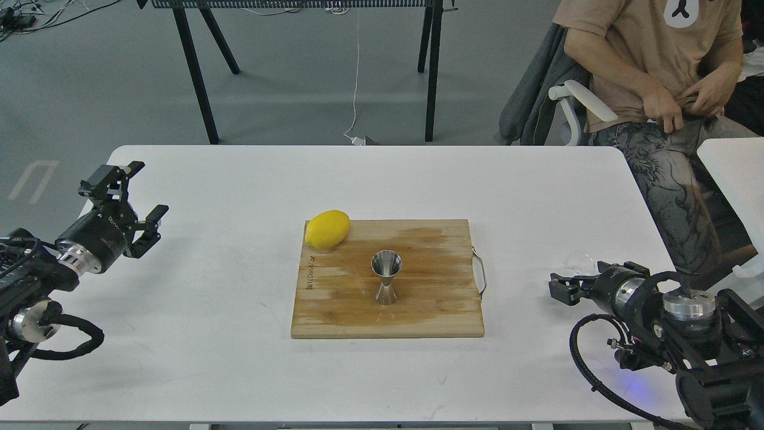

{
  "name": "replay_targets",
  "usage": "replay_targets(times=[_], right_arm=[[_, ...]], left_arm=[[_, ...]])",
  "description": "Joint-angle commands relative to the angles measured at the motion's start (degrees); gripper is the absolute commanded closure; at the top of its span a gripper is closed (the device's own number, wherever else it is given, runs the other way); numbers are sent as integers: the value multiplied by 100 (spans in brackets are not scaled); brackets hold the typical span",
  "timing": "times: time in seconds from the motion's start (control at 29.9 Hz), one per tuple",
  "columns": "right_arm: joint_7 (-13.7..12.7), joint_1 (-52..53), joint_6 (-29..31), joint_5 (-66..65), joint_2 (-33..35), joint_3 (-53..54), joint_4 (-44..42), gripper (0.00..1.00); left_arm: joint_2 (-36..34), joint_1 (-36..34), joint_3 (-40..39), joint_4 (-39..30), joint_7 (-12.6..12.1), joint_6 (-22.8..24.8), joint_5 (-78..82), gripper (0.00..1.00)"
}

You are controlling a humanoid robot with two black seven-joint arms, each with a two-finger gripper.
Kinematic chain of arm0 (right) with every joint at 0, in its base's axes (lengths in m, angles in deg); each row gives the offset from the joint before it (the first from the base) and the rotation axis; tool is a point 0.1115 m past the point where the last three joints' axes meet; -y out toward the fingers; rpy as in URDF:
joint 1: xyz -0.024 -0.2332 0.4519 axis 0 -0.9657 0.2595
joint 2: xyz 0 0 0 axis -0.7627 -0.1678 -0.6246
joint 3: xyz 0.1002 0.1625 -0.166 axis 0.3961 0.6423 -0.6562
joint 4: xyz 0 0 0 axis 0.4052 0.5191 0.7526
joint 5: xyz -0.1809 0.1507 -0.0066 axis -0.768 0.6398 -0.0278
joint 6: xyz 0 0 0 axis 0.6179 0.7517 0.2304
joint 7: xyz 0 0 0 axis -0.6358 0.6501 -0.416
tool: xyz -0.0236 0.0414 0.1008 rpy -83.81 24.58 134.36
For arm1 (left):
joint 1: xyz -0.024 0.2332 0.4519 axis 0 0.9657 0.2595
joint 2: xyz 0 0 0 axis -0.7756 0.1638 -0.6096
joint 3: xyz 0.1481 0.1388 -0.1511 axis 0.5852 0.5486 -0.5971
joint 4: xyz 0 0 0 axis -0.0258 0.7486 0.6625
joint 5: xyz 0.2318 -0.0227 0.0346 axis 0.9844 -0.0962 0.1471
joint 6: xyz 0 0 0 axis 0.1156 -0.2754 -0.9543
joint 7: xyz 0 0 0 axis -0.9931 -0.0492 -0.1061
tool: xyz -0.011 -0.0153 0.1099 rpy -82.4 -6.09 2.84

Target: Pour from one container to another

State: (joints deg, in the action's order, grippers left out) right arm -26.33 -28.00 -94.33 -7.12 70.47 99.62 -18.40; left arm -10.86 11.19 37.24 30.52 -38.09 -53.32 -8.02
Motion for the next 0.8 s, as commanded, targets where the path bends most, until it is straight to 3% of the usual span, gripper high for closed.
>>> replay_targets(times=[0.0, 0.17, 0.77], right_arm=[[1, 0, 0, -10, -4, -4, 9, 11], [1, 0, 0, -10, -4, -4, 9, 25], [1, -17, 0, -19, 5, -188, 18, 51]], left_arm=[[9, 0, -9, 9, 0, 0, 0, 1], [9, 0, -9, 9, 0, 0, 0, 1], [44, -17, -9, 88, 0, 0, 0, 1]])
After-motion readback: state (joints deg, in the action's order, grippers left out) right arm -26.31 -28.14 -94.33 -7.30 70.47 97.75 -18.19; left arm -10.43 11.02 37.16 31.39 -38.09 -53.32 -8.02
